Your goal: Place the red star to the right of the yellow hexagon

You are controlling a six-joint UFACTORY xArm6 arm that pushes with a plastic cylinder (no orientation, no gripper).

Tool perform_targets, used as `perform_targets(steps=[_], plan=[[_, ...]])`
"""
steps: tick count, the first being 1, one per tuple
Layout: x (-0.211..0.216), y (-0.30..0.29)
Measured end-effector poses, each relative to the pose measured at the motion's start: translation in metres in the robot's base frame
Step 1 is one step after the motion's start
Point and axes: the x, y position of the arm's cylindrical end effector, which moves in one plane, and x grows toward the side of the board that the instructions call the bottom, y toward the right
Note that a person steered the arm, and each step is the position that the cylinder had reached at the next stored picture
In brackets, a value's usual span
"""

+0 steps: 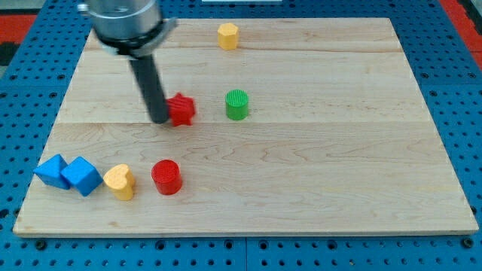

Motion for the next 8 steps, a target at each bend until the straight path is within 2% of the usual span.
perform_targets(steps=[1, 2, 4, 6, 7, 8], plan=[[0.011, 0.032], [-0.015, 0.062], [-0.101, 0.059], [-0.121, 0.117], [-0.152, 0.129], [-0.145, 0.109]])
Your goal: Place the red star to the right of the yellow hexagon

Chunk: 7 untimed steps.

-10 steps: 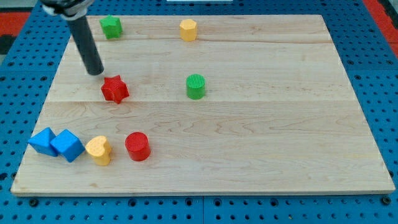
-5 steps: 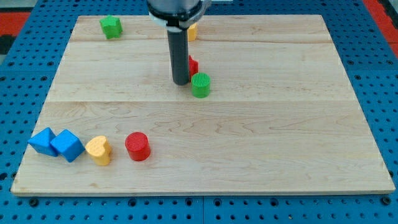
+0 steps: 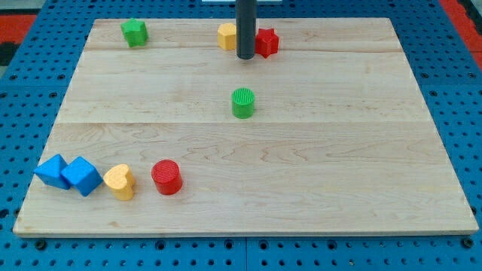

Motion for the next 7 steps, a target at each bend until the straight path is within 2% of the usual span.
perform_targets(steps=[1, 2, 3, 4, 5, 7], plan=[[-0.023, 0.043], [-0.026, 0.069], [-0.001, 0.079], [0.004, 0.026], [-0.019, 0.004], [-0.068, 0.018]])
